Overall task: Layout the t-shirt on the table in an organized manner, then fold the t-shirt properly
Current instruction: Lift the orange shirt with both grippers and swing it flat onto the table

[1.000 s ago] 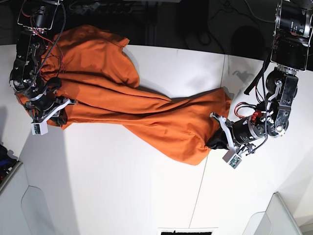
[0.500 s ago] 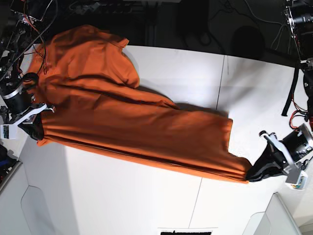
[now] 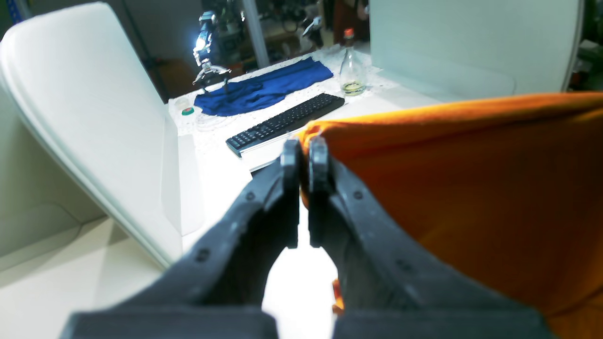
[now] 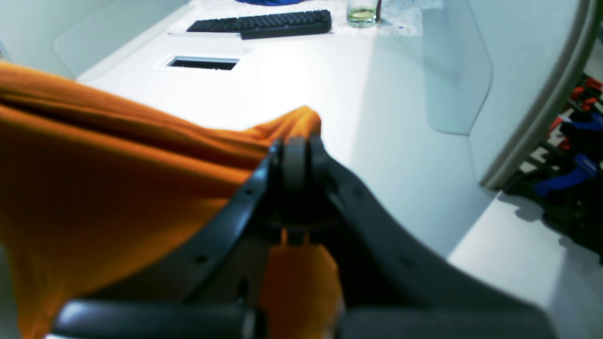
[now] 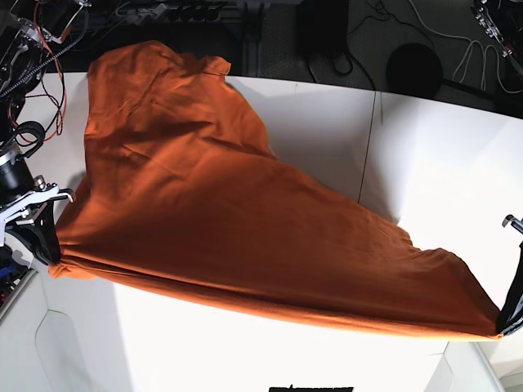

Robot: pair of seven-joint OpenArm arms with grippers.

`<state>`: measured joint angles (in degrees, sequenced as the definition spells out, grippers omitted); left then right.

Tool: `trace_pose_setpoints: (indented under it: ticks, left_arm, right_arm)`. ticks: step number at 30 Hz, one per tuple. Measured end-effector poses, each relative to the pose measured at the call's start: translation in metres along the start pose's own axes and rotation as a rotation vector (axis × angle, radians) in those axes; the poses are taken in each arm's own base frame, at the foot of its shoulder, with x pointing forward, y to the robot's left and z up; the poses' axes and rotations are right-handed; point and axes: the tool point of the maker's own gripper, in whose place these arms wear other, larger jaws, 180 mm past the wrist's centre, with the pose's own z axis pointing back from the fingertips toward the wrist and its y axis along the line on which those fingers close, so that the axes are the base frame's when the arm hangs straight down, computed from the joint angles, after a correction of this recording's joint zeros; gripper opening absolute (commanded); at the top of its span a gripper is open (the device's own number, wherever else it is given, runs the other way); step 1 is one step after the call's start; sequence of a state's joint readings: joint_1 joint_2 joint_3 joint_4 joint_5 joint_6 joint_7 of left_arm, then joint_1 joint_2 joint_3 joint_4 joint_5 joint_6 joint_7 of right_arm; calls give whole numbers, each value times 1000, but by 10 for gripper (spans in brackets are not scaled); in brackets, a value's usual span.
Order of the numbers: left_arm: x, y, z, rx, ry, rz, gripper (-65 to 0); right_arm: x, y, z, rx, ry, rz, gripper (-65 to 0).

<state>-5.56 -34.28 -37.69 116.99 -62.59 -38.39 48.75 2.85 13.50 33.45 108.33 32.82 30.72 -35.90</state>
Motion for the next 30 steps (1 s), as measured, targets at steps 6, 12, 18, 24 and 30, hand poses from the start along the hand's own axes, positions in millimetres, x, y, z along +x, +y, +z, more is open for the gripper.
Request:
trace_pose_setpoints:
  ticks: [6,12,18,24,30]
  left_arm:
    - [-14,3,2,22,37,-1,-650]
    - [-79,19,-44,21,116,92,-650]
    - [-157,25,-118,0,280,168,-650]
    - [-188,27,-172,22,350,184,-650]
    - [-193,15,-197,-5,370,208,-332]
  right_arm:
    - [2,-1,-1,-3,-2,3,-650]
    - [-1,-11,-32,-19,34,19,-650]
    - [-37,-14,-92,10,156,0,-650]
    - [-60,-15,-133,12,211,4,-650]
    - [-45,-32,-144,-68,179,-41,-236]
